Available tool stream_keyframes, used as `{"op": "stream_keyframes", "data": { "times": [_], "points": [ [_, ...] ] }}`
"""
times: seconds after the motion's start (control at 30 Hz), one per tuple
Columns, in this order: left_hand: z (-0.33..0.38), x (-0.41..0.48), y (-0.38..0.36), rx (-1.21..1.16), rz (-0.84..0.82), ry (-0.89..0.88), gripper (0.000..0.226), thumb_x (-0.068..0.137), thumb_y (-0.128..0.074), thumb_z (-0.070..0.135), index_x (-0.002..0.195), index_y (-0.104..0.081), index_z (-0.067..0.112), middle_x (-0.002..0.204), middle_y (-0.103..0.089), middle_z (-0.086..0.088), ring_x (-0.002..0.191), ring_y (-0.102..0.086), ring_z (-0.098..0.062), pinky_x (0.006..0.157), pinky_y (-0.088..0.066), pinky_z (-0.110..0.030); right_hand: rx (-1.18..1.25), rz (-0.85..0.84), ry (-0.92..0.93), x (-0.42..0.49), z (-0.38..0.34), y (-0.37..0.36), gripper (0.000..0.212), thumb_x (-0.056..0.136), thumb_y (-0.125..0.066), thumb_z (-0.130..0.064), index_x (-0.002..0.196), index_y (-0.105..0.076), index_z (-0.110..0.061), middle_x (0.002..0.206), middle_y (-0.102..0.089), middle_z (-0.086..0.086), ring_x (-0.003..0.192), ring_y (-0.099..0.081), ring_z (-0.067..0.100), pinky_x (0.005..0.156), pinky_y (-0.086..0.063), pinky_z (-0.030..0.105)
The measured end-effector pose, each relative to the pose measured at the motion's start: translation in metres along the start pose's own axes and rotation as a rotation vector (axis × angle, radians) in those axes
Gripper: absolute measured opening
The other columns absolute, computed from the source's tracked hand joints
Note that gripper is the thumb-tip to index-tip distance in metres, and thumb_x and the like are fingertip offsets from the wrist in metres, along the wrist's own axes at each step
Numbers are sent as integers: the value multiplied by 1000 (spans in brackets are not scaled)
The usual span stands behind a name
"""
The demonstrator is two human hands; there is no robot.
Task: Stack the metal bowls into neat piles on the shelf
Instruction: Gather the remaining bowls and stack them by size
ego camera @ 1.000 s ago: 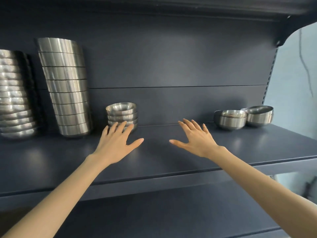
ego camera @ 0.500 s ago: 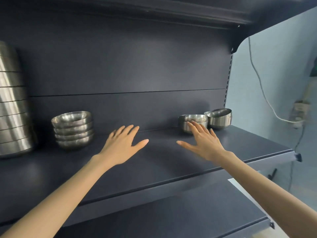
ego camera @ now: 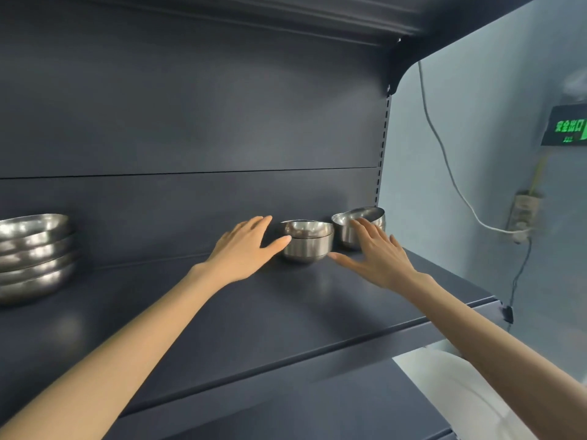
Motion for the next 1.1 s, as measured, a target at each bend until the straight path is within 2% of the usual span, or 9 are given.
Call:
{"op": "stream_keyframes", "data": {
  "times": [0.2,0.37,0.5,0.6,0.73,0.9,0.97,1.03,1.1],
  "points": [
    [26,41,-14,-71,13,59,76,94,-33,63,153,-14,19,160,-16,6,145,-21,-20,109,-28,-41,24,-6,17,32,32,0,91,82,-47,-73,152,-19,-22,160,-16,-3,147,-14,20,116,-19,50],
    [30,66,-29,-184,-32,170,92,88,-39,70,154,-9,13,161,-12,1,147,-18,-20,112,-25,-42,72,-27,-22,61,52,0,102,80,-53,-72,155,-8,-20,163,-1,1,150,-6,22,118,-14,50],
    [28,75,-38,-278,-59,241,100,83,-45,73,153,-12,8,161,-16,-3,147,-17,-21,113,-24,-40,157,-64,-83,85,70,-2,112,75,-61,-72,155,-5,-16,163,1,3,149,-9,25,117,-20,53],
    [30,80,-42,-334,-46,258,97,83,-49,71,150,-22,7,157,-25,-4,144,-24,-22,107,-28,-35,270,-97,-119,97,83,-9,117,73,-69,-64,154,-5,-8,161,-5,5,148,-15,24,116,-24,47],
    [24,86,-47,-388,-18,290,100,81,-55,69,151,-20,7,157,-26,-4,144,-24,-21,105,-29,-32,419,-116,-149,101,98,-17,114,76,-77,-49,154,-7,-3,159,-14,8,146,-20,23,115,-23,33],
    [14,87,-55,-484,-22,386,110,72,-60,74,150,-22,6,152,-35,2,140,-30,-19,92,-29,-27,613,-156,-168,122,129,-40,142,35,-77,-83,144,-29,-5,142,-46,4,129,-49,22,106,-43,43],
    [12,86,-55,-477,-1,410,107,69,-61,75,144,-34,4,144,-45,1,134,-38,-20,90,-34,-28,679,-181,-158,121,128,-37,121,47,-87,-65,138,-35,-4,126,-57,2,116,-56,16,96,-49,35],
    [12,85,-55,-465,33,419,102,69,-64,73,135,-42,-1,137,-51,-6,128,-45,-24,91,-40,-34,755,-191,-113,115,119,-28,69,69,-86,-38,120,-50,-8,100,-65,-4,94,-63,7,75,-48,18],
    [13,85,-55,-458,73,406,94,72,-67,67,132,-45,-3,137,-50,-11,124,-48,-27,91,-42,-34,828,-182,-42,109,114,-22,23,82,-77,-16,99,-62,-17,84,-69,-12,77,-65,-5,64,-44,7]
  ]
}}
Point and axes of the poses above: each hand's wrist, its own x-axis towards the middle knuckle, its own y-axis out of the back of the hand, z = x × y, the point moved 3 cm from there along x, towards the middle knuckle
